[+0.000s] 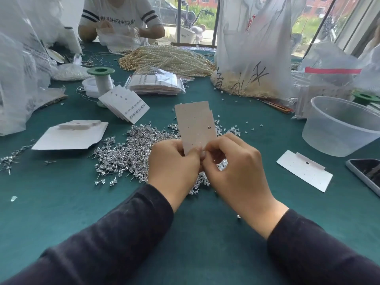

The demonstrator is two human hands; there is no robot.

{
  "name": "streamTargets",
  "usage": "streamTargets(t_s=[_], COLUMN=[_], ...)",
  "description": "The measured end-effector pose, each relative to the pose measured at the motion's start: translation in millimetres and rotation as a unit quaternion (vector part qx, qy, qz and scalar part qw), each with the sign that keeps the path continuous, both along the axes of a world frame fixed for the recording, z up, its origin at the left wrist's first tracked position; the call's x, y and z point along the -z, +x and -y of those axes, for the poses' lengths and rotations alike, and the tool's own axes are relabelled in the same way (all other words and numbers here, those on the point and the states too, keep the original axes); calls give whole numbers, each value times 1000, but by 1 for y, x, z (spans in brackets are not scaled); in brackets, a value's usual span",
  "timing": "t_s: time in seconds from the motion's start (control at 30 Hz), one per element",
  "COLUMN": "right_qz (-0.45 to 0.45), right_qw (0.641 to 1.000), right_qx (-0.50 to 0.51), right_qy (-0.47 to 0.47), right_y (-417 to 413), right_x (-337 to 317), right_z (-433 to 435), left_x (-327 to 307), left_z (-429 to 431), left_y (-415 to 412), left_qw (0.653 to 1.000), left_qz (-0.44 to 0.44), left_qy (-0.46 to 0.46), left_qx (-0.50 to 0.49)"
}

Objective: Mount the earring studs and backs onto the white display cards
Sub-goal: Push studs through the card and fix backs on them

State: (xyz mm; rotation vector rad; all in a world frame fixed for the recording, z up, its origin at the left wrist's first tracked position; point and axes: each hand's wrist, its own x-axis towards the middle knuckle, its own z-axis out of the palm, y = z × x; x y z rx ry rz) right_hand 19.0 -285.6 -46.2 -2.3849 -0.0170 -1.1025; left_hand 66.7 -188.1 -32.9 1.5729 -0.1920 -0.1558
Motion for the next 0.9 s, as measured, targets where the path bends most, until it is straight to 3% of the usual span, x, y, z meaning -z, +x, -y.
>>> streamTargets(t_s=[0.4, 0.57, 0.63, 0.67, 0.73, 0.77, 0.9], right_qz=[-15, -6, 9, 15, 23, 28, 16], right_qw=[1000, 998, 994, 989, 972, 956, 840], right_qx=[-9, -17, -17, -19, -44, -69, -167], right_qy=[10, 58, 108, 143, 229, 284, 516], right_y=[0, -3, -3, -3, -3, -2, -3], right_x=[-1, -3, -7, -10, -14, -15, -17], right_z=[-2, 8, 14, 17, 23, 25, 28], left_x=[1, -21, -23, -21, -15, -11, -4], left_z=[-3, -22, -32, -35, -38, -37, -34], left_y=[-1, 16, 31, 37, 42, 44, 48], left_qw=[999, 988, 971, 935, 847, 825, 826], left_qz=[32, -5, 124, 208, 300, 303, 308], left_qy=[28, 22, 159, 269, 427, 460, 452], left_qx=[15, 156, 127, 97, 98, 125, 135])
